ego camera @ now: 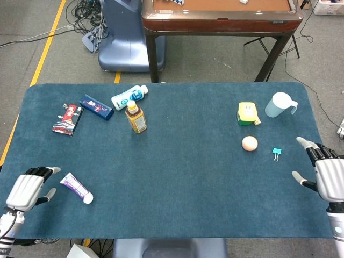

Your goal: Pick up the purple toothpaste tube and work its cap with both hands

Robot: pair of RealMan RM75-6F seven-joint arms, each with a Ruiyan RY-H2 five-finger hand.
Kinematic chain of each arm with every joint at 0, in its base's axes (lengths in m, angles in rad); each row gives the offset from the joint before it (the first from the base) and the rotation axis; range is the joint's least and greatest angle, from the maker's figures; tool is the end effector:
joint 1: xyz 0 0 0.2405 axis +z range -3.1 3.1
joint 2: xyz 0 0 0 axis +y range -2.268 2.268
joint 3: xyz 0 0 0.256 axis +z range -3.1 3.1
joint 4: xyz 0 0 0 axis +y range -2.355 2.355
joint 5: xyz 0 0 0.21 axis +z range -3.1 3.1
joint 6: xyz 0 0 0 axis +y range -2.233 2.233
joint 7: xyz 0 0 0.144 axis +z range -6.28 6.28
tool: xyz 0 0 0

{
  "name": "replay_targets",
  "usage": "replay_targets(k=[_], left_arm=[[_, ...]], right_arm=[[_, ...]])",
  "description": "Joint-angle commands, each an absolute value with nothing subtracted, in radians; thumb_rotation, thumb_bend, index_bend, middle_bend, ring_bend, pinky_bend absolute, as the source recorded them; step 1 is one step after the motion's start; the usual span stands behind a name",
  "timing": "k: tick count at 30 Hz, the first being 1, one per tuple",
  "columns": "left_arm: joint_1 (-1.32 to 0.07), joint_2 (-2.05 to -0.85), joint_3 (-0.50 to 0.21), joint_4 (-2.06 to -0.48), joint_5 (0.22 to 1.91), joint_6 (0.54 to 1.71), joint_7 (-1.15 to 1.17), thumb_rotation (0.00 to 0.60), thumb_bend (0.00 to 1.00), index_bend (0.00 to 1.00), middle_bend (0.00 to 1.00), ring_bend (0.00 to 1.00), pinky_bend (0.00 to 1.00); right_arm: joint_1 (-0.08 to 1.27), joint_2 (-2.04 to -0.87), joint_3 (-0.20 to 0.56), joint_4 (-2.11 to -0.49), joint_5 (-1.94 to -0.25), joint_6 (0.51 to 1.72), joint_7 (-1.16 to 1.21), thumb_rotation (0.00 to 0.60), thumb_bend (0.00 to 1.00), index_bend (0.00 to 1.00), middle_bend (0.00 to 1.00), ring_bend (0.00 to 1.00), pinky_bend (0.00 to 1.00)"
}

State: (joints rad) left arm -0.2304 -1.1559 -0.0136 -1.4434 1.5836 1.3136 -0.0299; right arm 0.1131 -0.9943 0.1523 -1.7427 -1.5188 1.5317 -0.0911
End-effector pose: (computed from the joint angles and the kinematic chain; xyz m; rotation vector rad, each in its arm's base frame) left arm -0.3172 0.2208 0.1333 -1.6635 -0.8367 -0.8203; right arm -0.2716 -0.2064 0.2051 1.3681 -0.6997 0.9788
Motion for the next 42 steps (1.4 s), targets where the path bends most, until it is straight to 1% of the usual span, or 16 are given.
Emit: replay_targets(k=[1,5,7,10,13,18,24,31,37,42], left_arm=[[-0.285,-1.176,0.011,-1.371,1.638,1.255,-0.091,0.600,0.27,0.27,0.33,0.27,0.26],[-0.324,-1.218,0.026,-1.298,1.675,1.226,-0.136,0.600,0.24,0.26,0.33,0.26,0.26],[-0.341,-1.243,0.036,-1.262,1.695,1.217,-0.151,0.600,0.21,0.24,0.31,0.25,0.26],[-0.357,-1.275,0.047,-1.222,1.712,1.210,-0.164,0.600,0.16,0.19,0.25,0.21,0.25],[-0.371,-1.308,0.059,-1.179,1.730,1.210,-0.169,0.600,0.15,0.17,0.23,0.19,0.24],[-0.383,-1.357,0.077,-1.110,1.748,1.217,-0.184,0.600,0.15,0.17,0.23,0.19,0.23],[-0.395,-1.395,0.087,-1.065,1.743,1.212,-0.201,0.600,0.15,0.17,0.23,0.19,0.23],[-0.418,-1.427,0.081,-1.046,1.720,1.187,-0.217,0.600,0.15,0.17,0.23,0.19,0.23],[-0.443,-1.455,0.049,-1.031,1.674,1.156,-0.181,0.600,0.15,0.18,0.23,0.19,0.23],[-0.439,-1.436,0.030,-1.070,1.632,1.156,-0.139,0.600,0.15,0.19,0.23,0.19,0.23]], right_arm=[[0.123,-0.981,0.161,-1.759,-1.529,1.534,-0.104,0.600,0.03,0.17,0.28,0.26,0.36],[0.126,-0.977,0.158,-1.771,-1.533,1.532,-0.109,0.600,0.03,0.17,0.28,0.26,0.36],[0.123,-0.976,0.155,-1.773,-1.534,1.535,-0.110,0.600,0.03,0.17,0.28,0.26,0.36],[0.116,-0.973,0.152,-1.778,-1.531,1.544,-0.108,0.600,0.03,0.17,0.28,0.26,0.36],[0.109,-0.969,0.147,-1.783,-1.531,1.552,-0.107,0.600,0.03,0.17,0.28,0.26,0.36],[0.098,-0.963,0.140,-1.792,-1.536,1.564,-0.101,0.600,0.03,0.17,0.28,0.26,0.36],[0.089,-0.959,0.132,-1.800,-1.539,1.571,-0.091,0.600,0.03,0.17,0.28,0.26,0.36],[0.076,-0.955,0.126,-1.799,-1.542,1.585,-0.079,0.600,0.03,0.17,0.28,0.26,0.36],[0.065,-0.954,0.123,-1.790,-1.537,1.596,-0.064,0.600,0.03,0.17,0.29,0.26,0.36],[0.061,-0.955,0.121,-1.781,-1.538,1.598,-0.049,0.600,0.03,0.17,0.28,0.26,0.36]])
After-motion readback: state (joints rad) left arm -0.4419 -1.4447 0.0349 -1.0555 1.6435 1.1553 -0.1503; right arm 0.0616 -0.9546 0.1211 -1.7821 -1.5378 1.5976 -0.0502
